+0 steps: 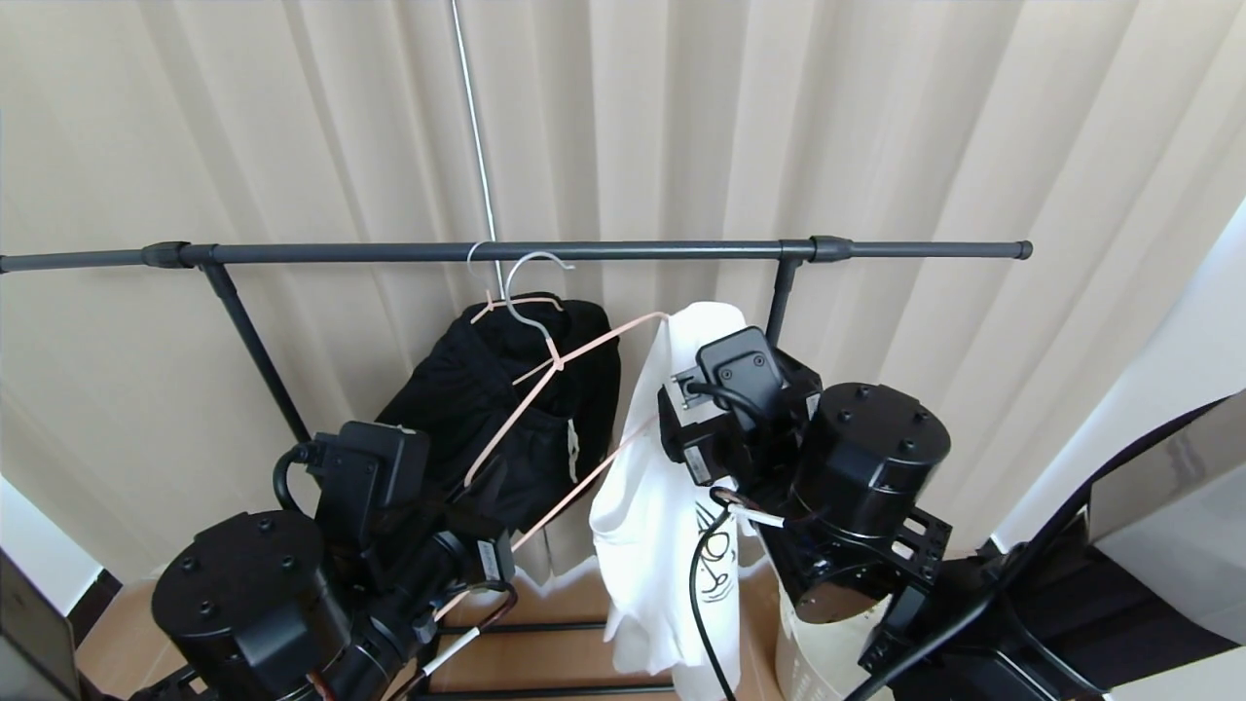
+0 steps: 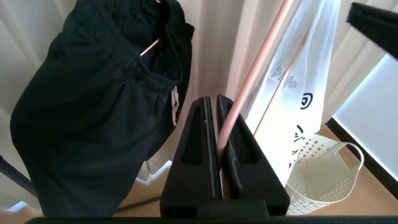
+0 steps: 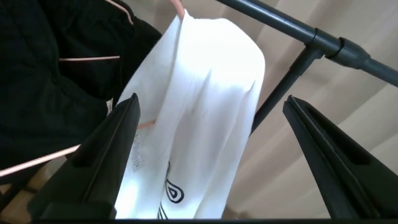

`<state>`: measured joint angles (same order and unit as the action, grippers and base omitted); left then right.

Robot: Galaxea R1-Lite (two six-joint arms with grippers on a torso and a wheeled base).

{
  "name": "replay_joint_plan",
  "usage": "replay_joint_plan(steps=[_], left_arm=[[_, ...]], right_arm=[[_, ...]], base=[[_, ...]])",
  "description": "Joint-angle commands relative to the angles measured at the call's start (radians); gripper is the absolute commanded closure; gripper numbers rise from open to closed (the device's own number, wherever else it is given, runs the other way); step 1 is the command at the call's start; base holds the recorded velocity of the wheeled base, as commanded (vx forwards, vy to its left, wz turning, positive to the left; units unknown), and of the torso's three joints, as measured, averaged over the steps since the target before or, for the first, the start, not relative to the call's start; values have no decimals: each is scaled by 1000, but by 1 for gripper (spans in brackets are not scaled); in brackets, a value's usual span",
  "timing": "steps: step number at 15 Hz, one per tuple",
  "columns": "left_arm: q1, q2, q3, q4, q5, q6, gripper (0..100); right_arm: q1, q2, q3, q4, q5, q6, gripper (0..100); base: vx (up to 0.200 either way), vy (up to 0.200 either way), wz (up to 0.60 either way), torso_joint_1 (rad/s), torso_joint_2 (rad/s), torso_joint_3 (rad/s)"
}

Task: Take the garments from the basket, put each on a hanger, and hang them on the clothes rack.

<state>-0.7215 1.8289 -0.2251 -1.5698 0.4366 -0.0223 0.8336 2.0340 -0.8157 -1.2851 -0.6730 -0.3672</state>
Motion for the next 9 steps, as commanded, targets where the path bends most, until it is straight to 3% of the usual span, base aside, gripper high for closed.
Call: replay_joint_plan(steps=[1, 9], left_arm=[[-1, 0, 0, -1, 1, -1, 100], [-3, 0, 0, -1, 1, -1, 100]], right_arm=[[-22, 64, -39, -30, -28, -2, 0], [-36, 114, -115, -39, -48, 7, 0]], base=[[0, 0, 0, 0, 0, 0], [0, 0, 0, 0, 0, 0]])
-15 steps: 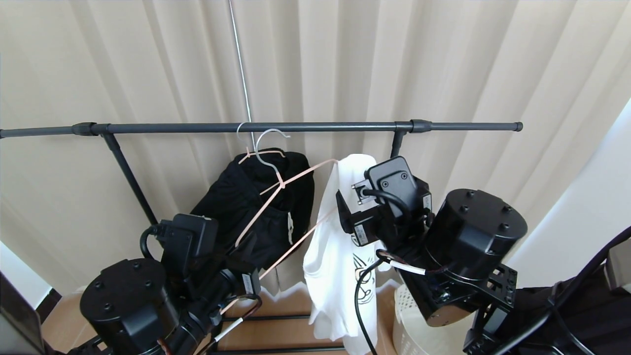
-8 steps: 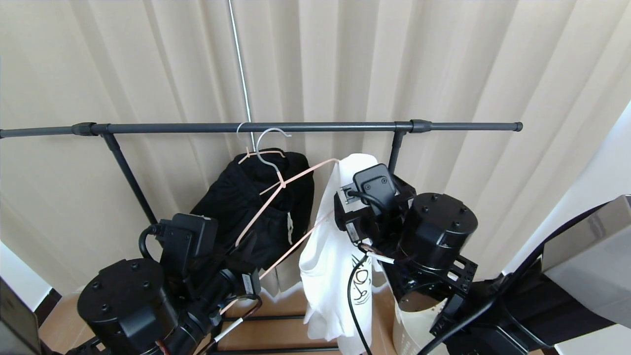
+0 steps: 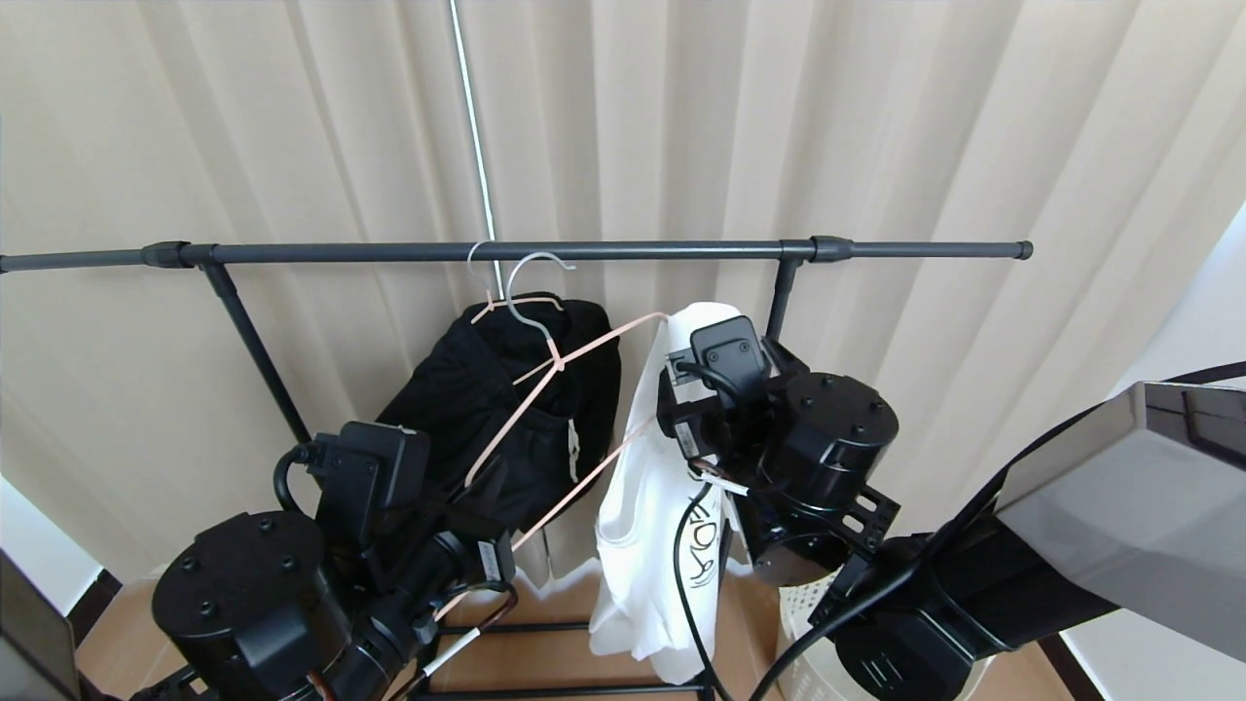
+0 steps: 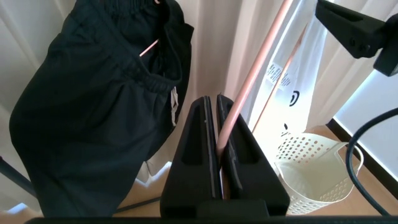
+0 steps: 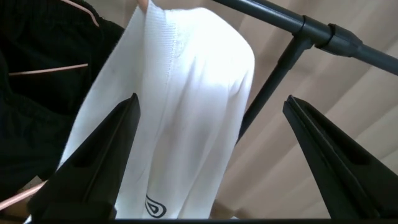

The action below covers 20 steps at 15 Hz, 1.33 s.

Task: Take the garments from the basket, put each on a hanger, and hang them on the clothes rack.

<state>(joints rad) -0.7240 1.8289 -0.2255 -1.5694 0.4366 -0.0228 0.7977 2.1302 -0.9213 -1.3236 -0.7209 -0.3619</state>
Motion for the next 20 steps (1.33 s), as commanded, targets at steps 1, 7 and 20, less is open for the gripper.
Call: replay_joint_plan(steps=[1, 7, 20], left_arm=[[0, 0, 0, -1, 1, 0, 100], [0, 0, -1, -1, 1, 0, 100], [-6, 3, 2, -1, 1, 1, 100]], right_arm=[[0, 22, -21, 0, 0, 4, 0], [-12, 37, -65, 0, -35, 4, 0], [44, 33, -59, -43, -68, 3, 100]], base=[[0, 0, 0, 0, 0, 0], [0, 0, 0, 0, 0, 0], [0, 0, 0, 0, 0, 0]])
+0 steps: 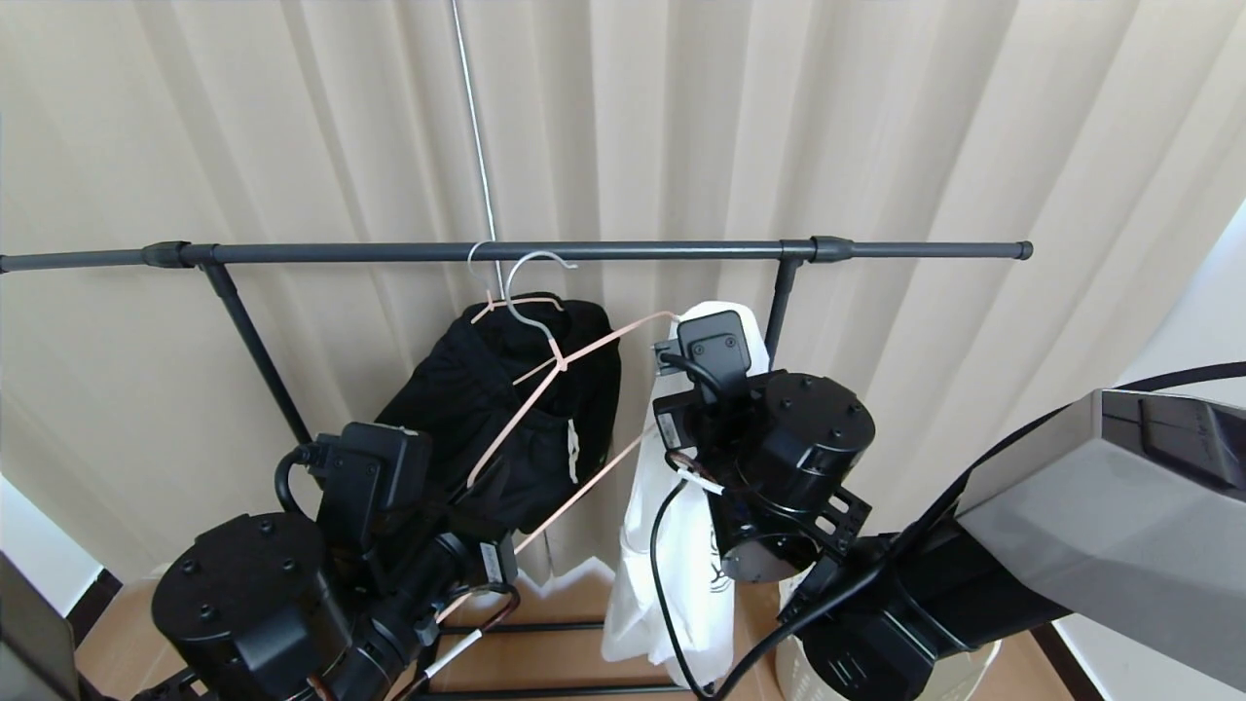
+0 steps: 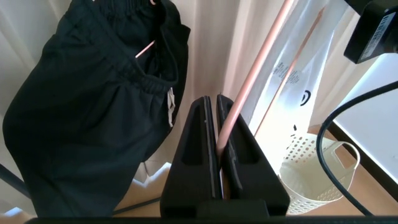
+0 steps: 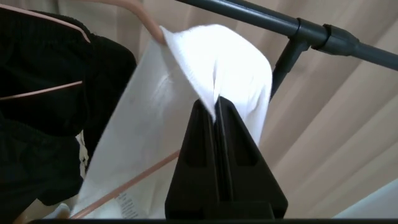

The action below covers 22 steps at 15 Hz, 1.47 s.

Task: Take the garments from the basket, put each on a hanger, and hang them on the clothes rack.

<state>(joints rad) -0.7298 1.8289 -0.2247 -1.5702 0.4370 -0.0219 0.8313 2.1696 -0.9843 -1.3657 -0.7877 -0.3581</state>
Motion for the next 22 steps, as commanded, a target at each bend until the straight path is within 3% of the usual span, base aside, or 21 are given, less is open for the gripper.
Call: replay_joint_plan(steps=[1, 22], left_arm=[[0, 4, 1, -1, 0, 0, 100], [-22, 15, 15, -1, -1, 4, 100]], right_arm=[[25, -16, 10, -1, -1, -1, 100], [146, -96, 42, -19, -2, -1, 100]], base=[[0, 0, 0, 0, 0, 0], [0, 0, 0, 0, 0, 0]])
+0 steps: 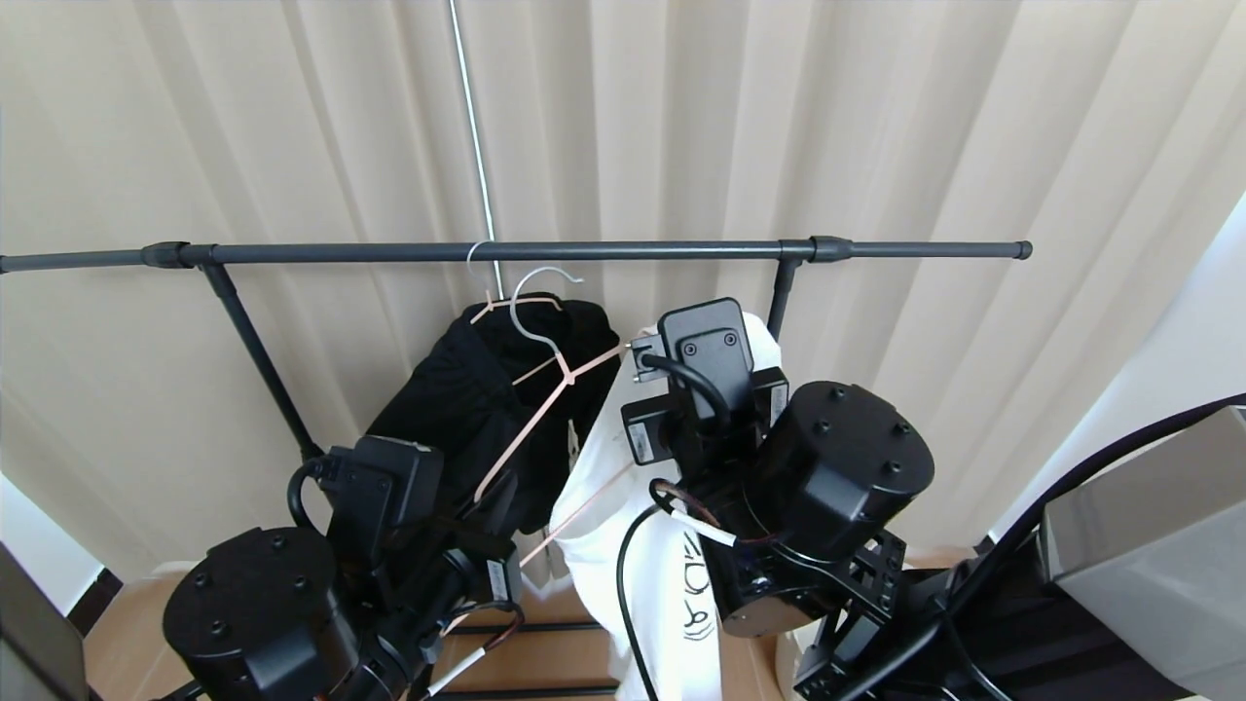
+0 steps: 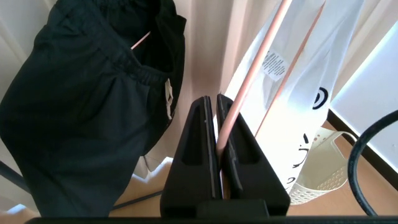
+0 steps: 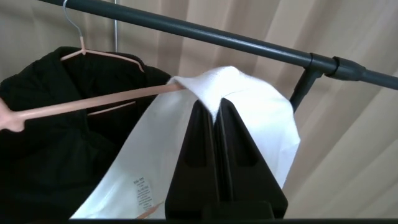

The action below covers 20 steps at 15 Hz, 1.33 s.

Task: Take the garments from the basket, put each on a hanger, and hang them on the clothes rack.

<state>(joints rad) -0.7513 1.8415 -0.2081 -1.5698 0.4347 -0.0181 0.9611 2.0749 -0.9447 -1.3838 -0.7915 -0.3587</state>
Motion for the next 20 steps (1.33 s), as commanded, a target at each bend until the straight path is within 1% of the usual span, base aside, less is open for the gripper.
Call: replay_joint_plan(steps=[1, 8, 11, 16, 17, 20], left_arm=[[1, 2, -2, -1, 1, 0, 100], [3, 4, -7, -1, 1, -2, 100], [3, 4, -8, -1, 1, -2, 100], [6, -2, -16, -1, 1, -2, 100], [6, -2, -16, -1, 1, -2, 100], [6, -4, -22, -1, 1, -3, 100]], right_arm=[[22, 4, 12, -17, 1, 0, 100], [110, 22, 15, -32, 3, 1, 100], [130, 34, 12, -52, 3, 1, 100], [130, 36, 12, -54, 6, 3, 100], [130, 36, 12, -54, 6, 3, 0], [130, 37, 18, -52, 3, 1, 0]], base=[[0, 0, 0, 0, 0, 0], [0, 0, 0, 0, 0, 0], [0, 0, 0, 0, 0, 0], [0, 0, 0, 0, 0, 0], [0, 0, 0, 0, 0, 0], [0, 0, 0, 0, 0, 0]])
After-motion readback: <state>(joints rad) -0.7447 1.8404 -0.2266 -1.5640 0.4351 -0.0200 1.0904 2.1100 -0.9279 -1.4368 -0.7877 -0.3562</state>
